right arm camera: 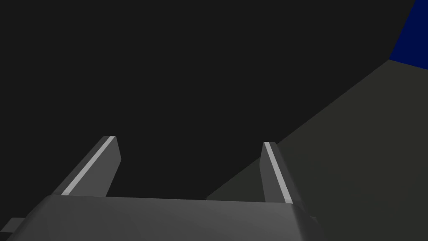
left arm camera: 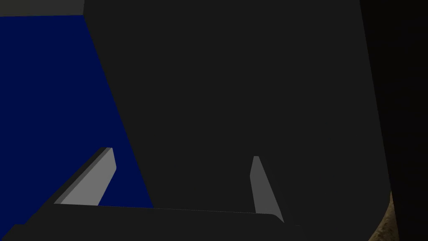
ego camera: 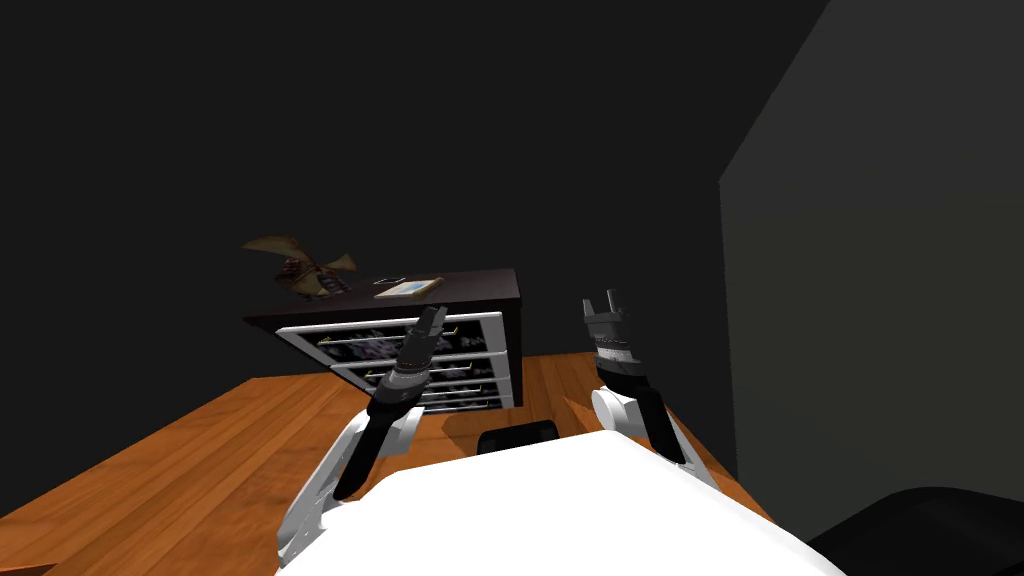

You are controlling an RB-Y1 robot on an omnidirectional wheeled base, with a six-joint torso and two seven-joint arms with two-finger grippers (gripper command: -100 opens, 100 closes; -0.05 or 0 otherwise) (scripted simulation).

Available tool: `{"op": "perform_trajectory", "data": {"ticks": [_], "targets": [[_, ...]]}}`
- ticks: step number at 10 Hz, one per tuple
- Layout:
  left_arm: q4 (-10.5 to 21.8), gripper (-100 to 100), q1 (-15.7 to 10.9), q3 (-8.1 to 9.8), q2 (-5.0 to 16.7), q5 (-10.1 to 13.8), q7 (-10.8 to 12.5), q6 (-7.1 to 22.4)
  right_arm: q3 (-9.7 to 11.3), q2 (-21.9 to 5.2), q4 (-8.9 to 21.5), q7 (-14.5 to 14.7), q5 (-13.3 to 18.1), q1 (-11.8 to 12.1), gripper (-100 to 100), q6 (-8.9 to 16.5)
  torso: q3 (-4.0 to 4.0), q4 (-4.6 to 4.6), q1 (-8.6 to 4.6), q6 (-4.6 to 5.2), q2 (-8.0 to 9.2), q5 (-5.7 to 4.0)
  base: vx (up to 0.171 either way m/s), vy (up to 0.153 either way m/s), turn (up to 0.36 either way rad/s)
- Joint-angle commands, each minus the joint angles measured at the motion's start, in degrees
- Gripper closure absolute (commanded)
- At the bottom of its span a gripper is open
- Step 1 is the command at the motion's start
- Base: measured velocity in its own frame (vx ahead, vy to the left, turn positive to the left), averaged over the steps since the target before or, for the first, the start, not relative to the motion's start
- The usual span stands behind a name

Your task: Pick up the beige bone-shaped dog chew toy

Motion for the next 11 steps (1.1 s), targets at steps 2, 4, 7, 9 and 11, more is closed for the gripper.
{"op": "perform_trajectory", "data": {"ticks": [2, 4, 7, 9, 11], "targets": [[2.41, -100, -2.97, -1.56, 4.3, -3.05, 3.82, -2.35, 0.0, 0.0, 0.0, 0.0, 0.0, 0.01, 0, 0.0, -0.01, 0.0, 0.01, -0.03, -0.04, 0.0, -0.087, 0.021, -0.082], [4.3, -100, -4.9, -2.57, 7.49, -5.11, 6.19, -4.25, 0.0, 0.0, 0.0, 0.0, 0.0, 0.01, 0, 0.0, 0.02, 0.01, 0.01, -0.03, 0.01, 0.0, -0.093, 0.019, -0.1], [6.34, -100, -6.91, -3.65, 12.61, -7.21, 9.3, -6.25, 0.0, 0.0, 0.0, 0.0, 0.0, 0.0, 0, 0.0, 0.06, 0.02, 0.03, -0.01, 0.1, 0.01, -0.104, 0.022, -0.098], [8.51, -100, -9.0, -4.79, 15.42, -9.36, 12.04, -8.33, -0.01, 0.0, 0.0, 0.0, 0.0, 0.02, 0, 0.0, -0.05, -0.01, -0.01, -0.05, -0.12, 0.0, -0.053, 0.01, -0.053], [10.8, -100, -11.14, -5.98, 18.56, -11.52, 14.38, -10.47, 0.0, 0.0, 0.0, 0.0, 0.0, 0.01, 0, 0.0, 0.0, 0.0, 0.01, -0.03, -0.02, 0.0, -0.104, 0.018, -0.14]]}}
